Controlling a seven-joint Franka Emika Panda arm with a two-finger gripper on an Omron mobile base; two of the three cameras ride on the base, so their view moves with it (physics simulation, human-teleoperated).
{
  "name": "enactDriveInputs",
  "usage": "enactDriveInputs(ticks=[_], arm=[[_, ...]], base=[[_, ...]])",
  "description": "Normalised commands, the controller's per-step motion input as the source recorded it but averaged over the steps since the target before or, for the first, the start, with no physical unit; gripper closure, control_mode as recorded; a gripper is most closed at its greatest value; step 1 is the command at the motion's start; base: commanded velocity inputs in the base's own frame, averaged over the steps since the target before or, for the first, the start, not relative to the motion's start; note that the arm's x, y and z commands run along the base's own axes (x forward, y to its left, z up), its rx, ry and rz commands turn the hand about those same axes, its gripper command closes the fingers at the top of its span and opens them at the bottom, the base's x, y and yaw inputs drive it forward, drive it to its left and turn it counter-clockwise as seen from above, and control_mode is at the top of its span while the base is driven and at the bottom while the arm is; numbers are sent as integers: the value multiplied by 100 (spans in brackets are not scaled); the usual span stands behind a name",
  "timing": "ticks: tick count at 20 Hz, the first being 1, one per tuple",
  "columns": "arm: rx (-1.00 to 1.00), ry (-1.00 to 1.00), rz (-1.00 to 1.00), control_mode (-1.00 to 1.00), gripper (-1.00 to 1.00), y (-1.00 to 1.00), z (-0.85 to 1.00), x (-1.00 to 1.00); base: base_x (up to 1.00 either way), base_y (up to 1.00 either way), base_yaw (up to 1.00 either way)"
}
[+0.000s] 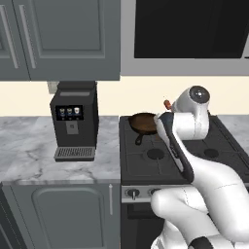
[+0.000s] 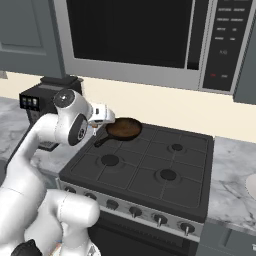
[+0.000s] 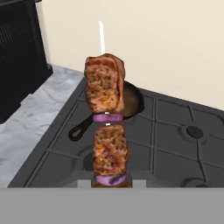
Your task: Place the cold items (cucumber and broccoli) from the fridge in one tupperware on the dining counter. Place the warm items (kebab skewer and hot dog) in the stove area in another tupperware.
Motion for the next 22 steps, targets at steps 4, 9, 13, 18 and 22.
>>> enactDriveInputs(ticks=[4, 9, 13, 18, 22], arm=[[0, 0, 0, -100, 100, 10, 55, -76], [0, 2, 0, -100, 100, 11, 62, -65], [0, 8, 1, -100, 100, 10, 44, -77], [0, 2, 0, -100, 100, 18, 33, -74], [0, 0, 0, -100, 100, 23, 12, -60]], base=[[0, 0, 0], [0, 0, 0], [0, 0, 0], [0, 0, 0], [0, 0, 0]])
